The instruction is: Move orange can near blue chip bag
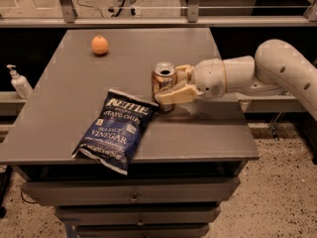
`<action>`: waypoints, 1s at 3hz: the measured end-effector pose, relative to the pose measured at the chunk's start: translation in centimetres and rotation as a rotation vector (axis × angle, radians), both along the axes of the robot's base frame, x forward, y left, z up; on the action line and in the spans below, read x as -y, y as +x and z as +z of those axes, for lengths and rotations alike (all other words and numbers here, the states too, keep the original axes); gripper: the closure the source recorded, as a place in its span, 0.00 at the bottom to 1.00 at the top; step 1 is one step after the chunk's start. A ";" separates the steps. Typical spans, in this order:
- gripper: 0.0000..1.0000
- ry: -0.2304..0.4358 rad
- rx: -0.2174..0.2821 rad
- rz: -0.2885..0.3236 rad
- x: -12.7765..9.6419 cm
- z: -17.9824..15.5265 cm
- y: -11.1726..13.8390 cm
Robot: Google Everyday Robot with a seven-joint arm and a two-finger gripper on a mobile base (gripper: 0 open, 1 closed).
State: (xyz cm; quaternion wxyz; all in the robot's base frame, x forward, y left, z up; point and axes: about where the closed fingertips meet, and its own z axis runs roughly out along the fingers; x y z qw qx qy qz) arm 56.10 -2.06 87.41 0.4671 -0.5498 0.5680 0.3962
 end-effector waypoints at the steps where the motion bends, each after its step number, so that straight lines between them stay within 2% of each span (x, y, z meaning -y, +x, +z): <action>1: 0.15 0.003 -0.004 0.006 0.1 0.0 -0.2; 2: 0.00 0.001 -0.006 0.006 0.4 0.0 -0.3; 3: 0.00 -0.012 0.026 -0.028 1.9 1.3 0.1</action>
Offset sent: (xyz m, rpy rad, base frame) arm -0.0038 -0.0125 0.0010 -0.0009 0.0080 -0.0040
